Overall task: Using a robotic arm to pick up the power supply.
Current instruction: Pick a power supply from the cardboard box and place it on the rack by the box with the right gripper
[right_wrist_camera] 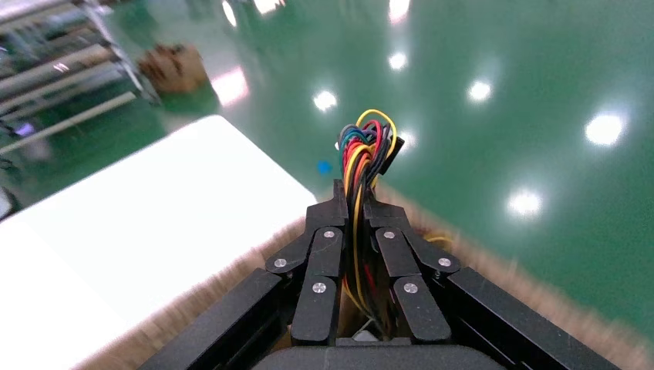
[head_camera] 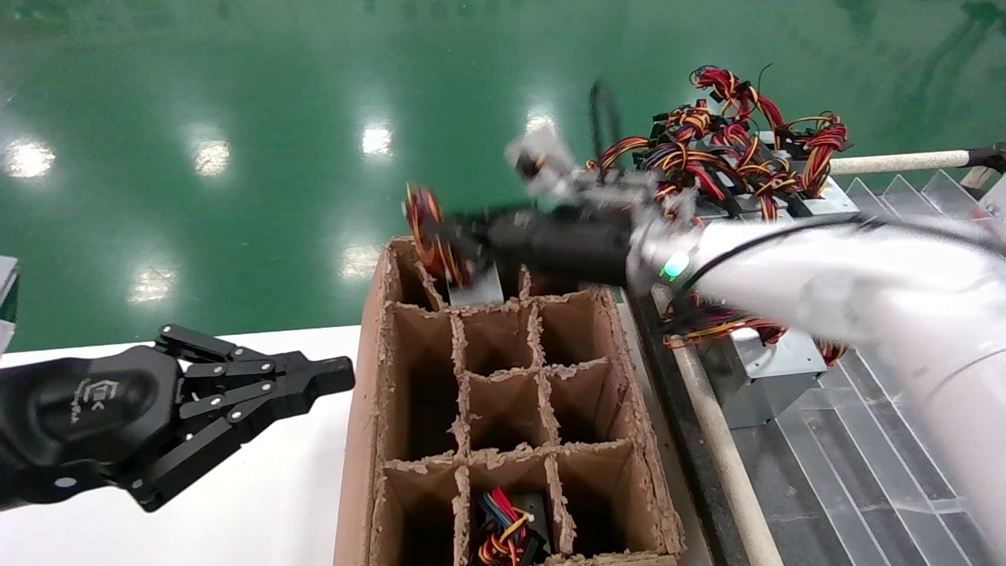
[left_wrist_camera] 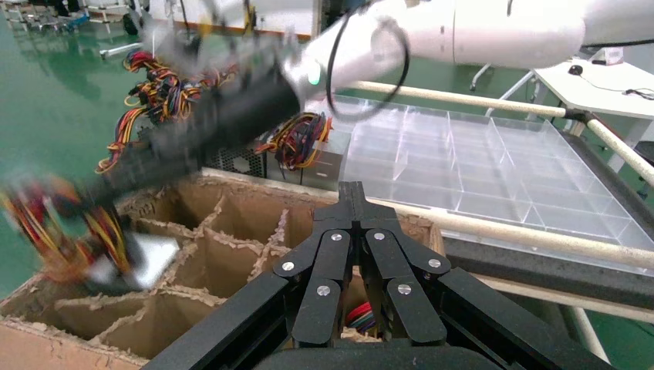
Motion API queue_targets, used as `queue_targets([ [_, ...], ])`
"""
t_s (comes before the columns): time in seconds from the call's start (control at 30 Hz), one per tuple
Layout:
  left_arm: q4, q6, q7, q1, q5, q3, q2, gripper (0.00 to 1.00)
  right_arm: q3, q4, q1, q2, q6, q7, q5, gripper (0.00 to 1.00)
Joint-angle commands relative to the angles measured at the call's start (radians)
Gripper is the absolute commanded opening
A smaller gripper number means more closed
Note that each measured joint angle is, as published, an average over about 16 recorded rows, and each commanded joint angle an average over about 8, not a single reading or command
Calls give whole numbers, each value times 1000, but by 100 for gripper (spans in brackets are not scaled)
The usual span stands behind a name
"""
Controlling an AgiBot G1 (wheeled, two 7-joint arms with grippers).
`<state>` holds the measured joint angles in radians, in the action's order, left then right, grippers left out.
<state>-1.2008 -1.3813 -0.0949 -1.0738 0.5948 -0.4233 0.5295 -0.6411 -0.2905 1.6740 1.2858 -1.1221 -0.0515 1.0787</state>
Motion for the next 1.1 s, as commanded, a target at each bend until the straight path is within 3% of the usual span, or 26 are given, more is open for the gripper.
queue_targets([
  [0.03,0,0,0,0,0,0,0,0,11,-13,16,-16,-36,18,-17,0],
  [0.27,0,0,0,0,0,0,0,0,25,-136,90,-115,-109,44,-22,0],
  [0.47,0,0,0,0,0,0,0,0,22,-328,145,-232,-130,-9,6,0],
  [0.77,0,0,0,0,0,0,0,0,25,-683,230,-442,-114,-230,67,0],
  [1.1,0,0,0,0,0,0,0,0,15,-1033,323,-688,-69,-527,247,0],
])
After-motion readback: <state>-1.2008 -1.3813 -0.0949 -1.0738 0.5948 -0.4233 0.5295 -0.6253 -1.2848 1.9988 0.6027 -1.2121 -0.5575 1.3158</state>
